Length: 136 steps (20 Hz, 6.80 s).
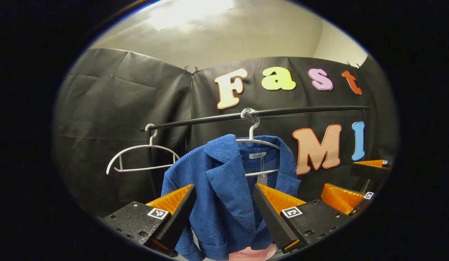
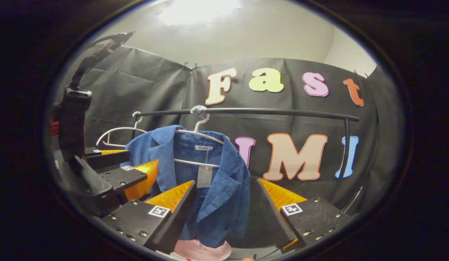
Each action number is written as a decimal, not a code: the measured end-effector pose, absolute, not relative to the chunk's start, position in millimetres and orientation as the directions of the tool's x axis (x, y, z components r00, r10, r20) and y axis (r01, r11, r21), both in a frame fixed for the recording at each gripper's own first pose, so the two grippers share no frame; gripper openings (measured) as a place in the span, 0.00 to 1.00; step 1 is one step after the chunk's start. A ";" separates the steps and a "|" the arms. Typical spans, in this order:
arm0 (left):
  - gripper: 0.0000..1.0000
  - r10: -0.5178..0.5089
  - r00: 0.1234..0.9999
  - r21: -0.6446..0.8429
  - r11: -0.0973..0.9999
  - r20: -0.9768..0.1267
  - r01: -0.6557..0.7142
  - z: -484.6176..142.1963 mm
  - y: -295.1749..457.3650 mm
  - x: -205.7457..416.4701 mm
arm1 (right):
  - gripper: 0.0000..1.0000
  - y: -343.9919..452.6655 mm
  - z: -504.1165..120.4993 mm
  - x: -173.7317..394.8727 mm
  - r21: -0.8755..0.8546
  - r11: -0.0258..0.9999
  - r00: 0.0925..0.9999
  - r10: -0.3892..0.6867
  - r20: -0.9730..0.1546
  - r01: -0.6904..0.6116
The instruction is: Grasp the clothes on the hanger with both hands and then place them into the laundry hamper below.
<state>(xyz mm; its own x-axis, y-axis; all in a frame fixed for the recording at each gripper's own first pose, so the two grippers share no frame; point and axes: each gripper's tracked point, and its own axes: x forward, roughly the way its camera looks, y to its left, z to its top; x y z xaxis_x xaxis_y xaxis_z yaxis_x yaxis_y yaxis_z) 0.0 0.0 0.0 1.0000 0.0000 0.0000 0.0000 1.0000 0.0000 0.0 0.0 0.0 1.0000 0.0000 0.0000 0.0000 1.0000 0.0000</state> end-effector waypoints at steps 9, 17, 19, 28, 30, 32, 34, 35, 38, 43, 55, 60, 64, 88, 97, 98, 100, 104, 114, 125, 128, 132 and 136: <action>0.98 0.001 1.000 0.004 1.000 -0.021 -0.001 -8.0 -8.1 7.5 | 0.96 -11.4 -1.7 3.8 -0.019 1.000 1.000 -0.019 0.009 0.019; 0.97 0.005 0.999 0.001 1.000 -0.051 -0.005 -19.4 -12.5 17.8 | 0.96 -19.5 -8.9 7.8 -0.033 0.999 0.999 -0.032 0.003 0.032; 0.97 0.004 0.998 -0.006 1.000 -0.065 -0.004 -25.3 -15.5 20.5 | 0.96 -23.4 -9.7 8.9 -0.033 0.999 0.999 -0.040 0.002 0.040; 0.98 0.015 0.990 0.018 1.000 -0.140 -0.013 -59.3 -26.7 43.8 | 0.96 -45.3 -14.4 16.5 -0.059 0.995 0.997 -0.079 -0.001 0.079; 0.98 0.030 0.987 0.024 0.999 -0.159 -0.027 -66.9 -25.6 49.3 | 0.96 -47.4 -18.0 19.4 -0.063 0.995 0.997 -0.080 -0.003 0.080; 0.99 0.050 0.984 0.040 0.998 -0.170 -0.044 -72.3 -22.3 54.6 | 0.94 -49.5 -20.4 23.5 -0.067 0.995 0.997 -0.080 -0.008 0.080; 0.98 0.057 0.982 0.045 0.998 -0.180 -0.050 -76.9 -22.0 59.8 | 0.96 -50.4 -24.1 29.1 -0.069 0.995 0.997 -0.077 -0.014 0.076; 0.97 0.063 0.981 0.049 0.997 -0.184 -0.055 -78.6 -20.6 61.9 | 0.96 -51.1 -26.0 31.7 -0.070 0.995 0.997 -0.075 -0.017 0.073; 0.83 0.072 0.979 0.063 0.996 -0.189 -0.061 -81.4 -17.5 65.8 | 0.97 -51.2 -30.8 38.9 -0.071 0.995 0.998 -0.065 -0.027 0.063; 0.46 0.053 0.976 0.052 0.998 -0.211 -0.043 -86.7 -18.2 67.6 | 0.94 -45.4 -34.8 47.3 -0.061 0.998 0.999 -0.036 -0.032 0.034; 0.00 0.021 0.983 0.094 0.996 -0.182 -0.004 -69.7 -12.8 53.8 | 0.94 -26.3 -45.0 62.3 -0.025 0.999 0.998 0.037 -0.053 -0.038; 0.01 0.031 0.990 0.080 0.997 -0.137 -0.020 -43.7 -0.4 42.8 | 0.94 -11.5 -53.9 71.2 -0.010 0.997 0.995 0.070 -0.069 -0.071; 0.00 0.076 0.993 0.084 0.994 -0.088 -0.068 -18.0 20.7 36.9 | 0.94 0.1 -57.9 82.7 0.010 0.996 0.993 0.092 -0.077 -0.091; 0.02 0.243 0.970 0.102 0.965 -0.016 -0.240 18.9 86.3 31.8 | 0.94 37.0 -121.0 193.9 0.125 0.992 0.983 0.046 -0.177 -0.024; 0.00 0.253 0.967 0.108 0.962 -0.017 -0.250 18.3 89.2 33.8 | 0.50 24.3 -140.6 200.9 0.082 0.997 0.972 0.015 -0.235 0.004; 0.00 0.255 0.967 0.107 0.962 -0.016 -0.252 18.4 89.6 34.0 | 0.41 21.3 -141.0 201.2 0.077 0.997 0.971 0.012 -0.238 0.007; 0.00 0.261 0.965 0.107 0.960 -0.013 -0.258 18.7 90.9 34.4 | 0.21 13.1 -141.0 200.6 0.064 0.998 0.970 -0.009 -0.244 0.025; 0.00 0.286 0.958 0.114 0.952 0.003 -0.285 20.9 95.0 35.0 | 0.09 -3.7 -138.2 199.7 0.038 0.998 0.966 -0.042 -0.256 0.053; 0.00 0.374 0.926 0.111 0.919 0.058 -0.378 35.9 116.4 36.3 | 0.09 -72.7 -105.8 211.4 -0.061 0.984 0.971 -0.177 -0.158 0.169; 0.00 0.410 0.906 0.140 0.896 0.101 -0.421 46.2 137.3 45.7 | 0.09 -116.9 -67.8 243.3 -0.066 0.970 0.970 -0.237 -0.061 0.233; 0.02 0.413 0.905 0.148 0.893 0.100 -0.424 44.3 144.2 52.9 | 0.09 -120.5 -64.4 251.8 -0.057 0.970 0.970 -0.238 -0.055 0.235; 0.02 0.420 0.903 0.167 0.887 0.096 -0.430 37.6 157.1 61.5 | 0.09 -125.1 -62.9 260.4 -0.041 0.970 0.969 -0.242 -0.050 0.240; 0.00 0.417 0.904 0.181 0.886 0.092 -0.427 30.9 158.8 72.2 | 0.09 -129.2 -59.7 267.6 -0.022 0.970 0.969 -0.244 -0.042 0.243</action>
<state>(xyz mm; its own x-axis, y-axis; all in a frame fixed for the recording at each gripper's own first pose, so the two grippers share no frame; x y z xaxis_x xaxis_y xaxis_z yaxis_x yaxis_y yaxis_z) 72.2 158.8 30.9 0.9044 0.4165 0.0920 -0.4265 0.8862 0.1811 267.6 -129.2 -59.7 0.9689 -0.2440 -0.0417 0.2433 0.9697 -0.0218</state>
